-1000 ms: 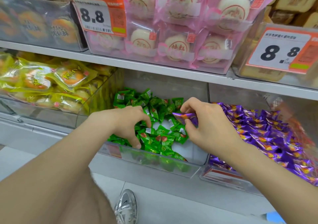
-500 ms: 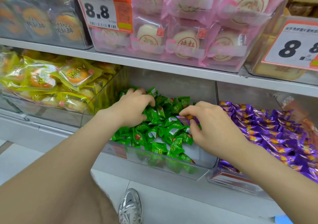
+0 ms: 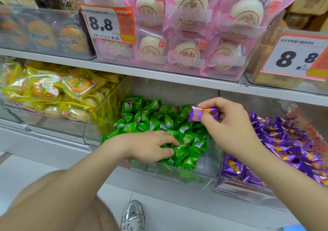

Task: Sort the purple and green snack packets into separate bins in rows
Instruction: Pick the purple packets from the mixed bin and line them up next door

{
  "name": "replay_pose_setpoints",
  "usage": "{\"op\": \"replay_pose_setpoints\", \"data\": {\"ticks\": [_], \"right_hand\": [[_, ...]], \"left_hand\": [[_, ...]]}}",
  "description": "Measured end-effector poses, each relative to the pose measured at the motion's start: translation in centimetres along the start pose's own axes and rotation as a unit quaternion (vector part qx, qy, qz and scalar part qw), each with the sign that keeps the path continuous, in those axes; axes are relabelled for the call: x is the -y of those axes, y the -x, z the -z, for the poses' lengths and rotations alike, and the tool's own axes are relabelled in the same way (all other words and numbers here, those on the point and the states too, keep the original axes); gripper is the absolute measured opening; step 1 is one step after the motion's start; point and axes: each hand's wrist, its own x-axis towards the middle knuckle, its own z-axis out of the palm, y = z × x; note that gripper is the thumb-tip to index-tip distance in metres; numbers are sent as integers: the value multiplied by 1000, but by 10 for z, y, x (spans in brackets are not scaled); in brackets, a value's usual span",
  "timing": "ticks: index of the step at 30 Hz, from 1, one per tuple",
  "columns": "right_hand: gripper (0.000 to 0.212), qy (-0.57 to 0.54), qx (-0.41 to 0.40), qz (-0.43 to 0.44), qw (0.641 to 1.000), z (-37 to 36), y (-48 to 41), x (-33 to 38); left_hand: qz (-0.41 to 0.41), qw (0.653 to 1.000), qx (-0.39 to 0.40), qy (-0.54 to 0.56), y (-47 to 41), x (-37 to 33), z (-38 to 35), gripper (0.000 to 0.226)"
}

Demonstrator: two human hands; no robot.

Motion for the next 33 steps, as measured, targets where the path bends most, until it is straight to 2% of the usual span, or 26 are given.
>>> {"op": "replay_pose_setpoints", "data": {"ticks": [3,4,6,7,9,11,14,16,18,20,22,26,33], "right_hand": [[16,-46,-9,-38,998,15,3,-4],[15,-45,-7,-43,998,21,4,-6],[16,-65,8,-58,996,32,9,-7],[18,-81,21,-64,994,38,12,-7],[20,-119,62,-68,989,48,18,-6],[15,-151,84,-66,983,59,26,-5],[19,-138,83,-63,985,81,31,-12],[23,-124,125,-80,981,106,32,-19],[24,-79,142,-88,983,133,34,-33],[18,37,102,-71,991,158,34,-53],[17,186,59,-46,980,180,35,-76],[22,312,67,-67,945,213,39,-106],[21,351,141,-87,922,221,45,-150]], "left_hand": [[33,992,-117,-35,-1,-6,-1,36],[14,984,-175,-12,-2,-10,0,34],[-64,954,-272,110,-4,-25,3,37],[-98,931,-290,200,-7,-34,5,37],[-140,880,-280,356,-11,-56,6,32],[-165,851,-301,397,-17,-76,4,20],[-200,851,-326,360,-25,-101,1,15],[-218,863,-328,316,-29,-116,-2,10],[-236,873,-370,214,-34,-130,-9,4],[-241,869,-429,58,-41,-144,-17,6],[-251,864,-435,-36,-48,-159,-23,10],[-275,872,-398,-79,-62,-185,-33,14],[-256,890,-368,-88,-78,-201,-43,14]]}}
